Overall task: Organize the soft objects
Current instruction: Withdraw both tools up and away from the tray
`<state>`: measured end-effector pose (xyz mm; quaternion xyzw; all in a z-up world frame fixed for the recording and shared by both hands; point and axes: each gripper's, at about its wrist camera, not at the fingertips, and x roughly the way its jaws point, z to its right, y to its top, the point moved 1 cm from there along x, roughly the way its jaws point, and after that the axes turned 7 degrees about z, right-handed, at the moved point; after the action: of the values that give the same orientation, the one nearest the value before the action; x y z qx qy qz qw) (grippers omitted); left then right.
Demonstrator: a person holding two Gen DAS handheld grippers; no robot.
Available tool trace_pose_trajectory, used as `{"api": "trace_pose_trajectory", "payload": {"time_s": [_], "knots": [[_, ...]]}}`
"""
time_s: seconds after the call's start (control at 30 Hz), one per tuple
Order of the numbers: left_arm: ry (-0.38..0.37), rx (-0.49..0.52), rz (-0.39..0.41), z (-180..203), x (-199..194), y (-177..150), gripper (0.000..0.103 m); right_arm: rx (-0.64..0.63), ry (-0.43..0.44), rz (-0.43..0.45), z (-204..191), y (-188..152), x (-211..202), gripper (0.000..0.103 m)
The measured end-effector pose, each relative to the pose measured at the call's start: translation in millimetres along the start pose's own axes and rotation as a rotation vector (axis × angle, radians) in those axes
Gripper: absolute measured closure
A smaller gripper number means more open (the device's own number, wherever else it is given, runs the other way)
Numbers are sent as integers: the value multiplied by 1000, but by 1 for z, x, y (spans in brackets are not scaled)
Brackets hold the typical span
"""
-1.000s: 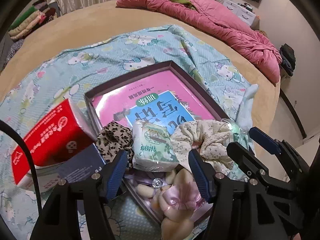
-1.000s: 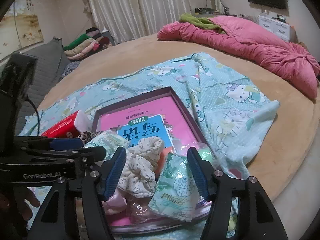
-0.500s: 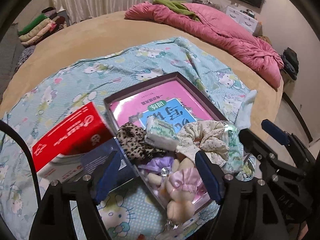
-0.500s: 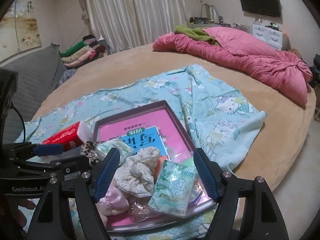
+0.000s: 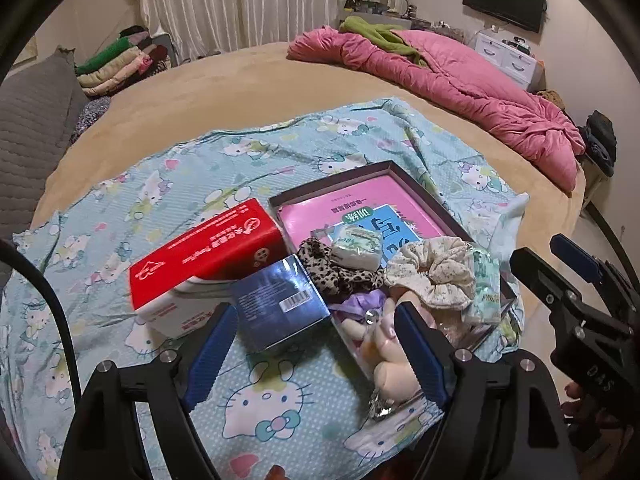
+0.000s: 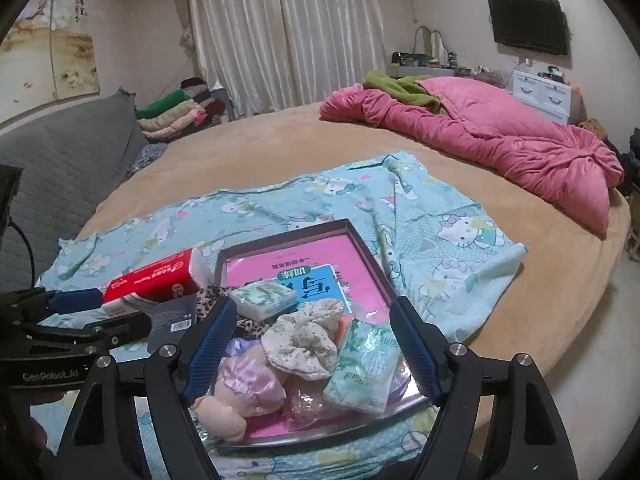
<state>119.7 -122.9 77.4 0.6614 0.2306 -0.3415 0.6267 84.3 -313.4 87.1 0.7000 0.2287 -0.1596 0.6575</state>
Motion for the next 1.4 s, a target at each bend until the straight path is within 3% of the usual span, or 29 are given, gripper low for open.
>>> {"api": "trace_pose_trajectory", "payload": {"time_s": [0.47, 0.87, 1.4], "knots": [[21, -44, 32, -12, -34, -29, 23, -11, 12, -28, -20, -17, -32, 22], [46, -81, -25, -8, -36, -83, 23, 2, -5, -86, -21, -52, -39, 22], [55, -108, -49, -12, -33, -90, 23, -57, 26, -114, -37, -65, -42, 22]]}}
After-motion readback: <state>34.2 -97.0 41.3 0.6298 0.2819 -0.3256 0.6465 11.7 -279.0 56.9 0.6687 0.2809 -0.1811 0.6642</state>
